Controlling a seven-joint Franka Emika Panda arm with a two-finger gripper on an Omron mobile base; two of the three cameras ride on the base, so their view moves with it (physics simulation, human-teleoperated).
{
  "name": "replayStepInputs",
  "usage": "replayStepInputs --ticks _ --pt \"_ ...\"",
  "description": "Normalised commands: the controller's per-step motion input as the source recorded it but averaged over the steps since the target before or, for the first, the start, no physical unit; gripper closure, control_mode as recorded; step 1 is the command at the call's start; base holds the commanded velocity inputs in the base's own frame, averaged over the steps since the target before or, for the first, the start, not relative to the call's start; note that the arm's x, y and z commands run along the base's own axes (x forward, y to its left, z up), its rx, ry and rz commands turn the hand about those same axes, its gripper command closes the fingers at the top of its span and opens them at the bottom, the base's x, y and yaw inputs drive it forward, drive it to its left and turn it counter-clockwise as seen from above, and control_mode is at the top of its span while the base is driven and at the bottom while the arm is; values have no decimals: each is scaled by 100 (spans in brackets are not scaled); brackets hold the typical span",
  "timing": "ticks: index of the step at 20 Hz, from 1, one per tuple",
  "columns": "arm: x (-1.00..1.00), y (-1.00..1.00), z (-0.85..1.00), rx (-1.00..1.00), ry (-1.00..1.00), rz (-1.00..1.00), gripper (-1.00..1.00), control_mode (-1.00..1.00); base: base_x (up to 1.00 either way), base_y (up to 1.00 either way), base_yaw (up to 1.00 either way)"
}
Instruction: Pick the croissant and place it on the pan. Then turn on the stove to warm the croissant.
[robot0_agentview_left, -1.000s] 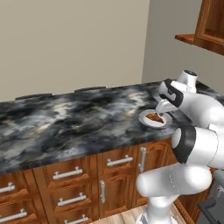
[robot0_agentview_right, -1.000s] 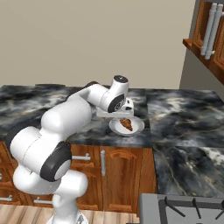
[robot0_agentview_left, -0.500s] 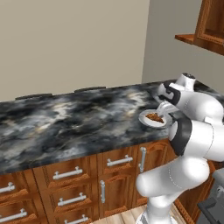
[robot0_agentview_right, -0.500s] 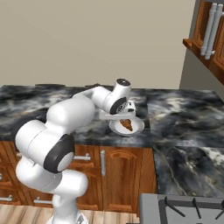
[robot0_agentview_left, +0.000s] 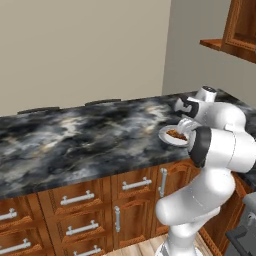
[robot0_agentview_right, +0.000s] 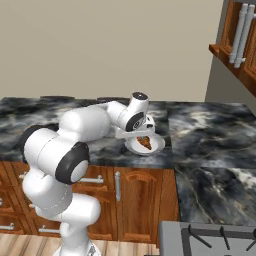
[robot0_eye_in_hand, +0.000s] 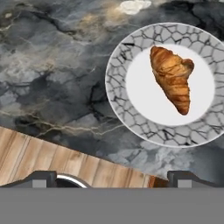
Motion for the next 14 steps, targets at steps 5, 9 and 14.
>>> replayStepInputs --ticks 5,9,14 --pt "27 -8 -9 0 0 3 -100 -100 0 0 0" --pt "27 -8 -13 -1 0 3 -100 -100 0 0 0" --pt "21 -11 -18 -2 0 3 -100 -100 0 0 0"
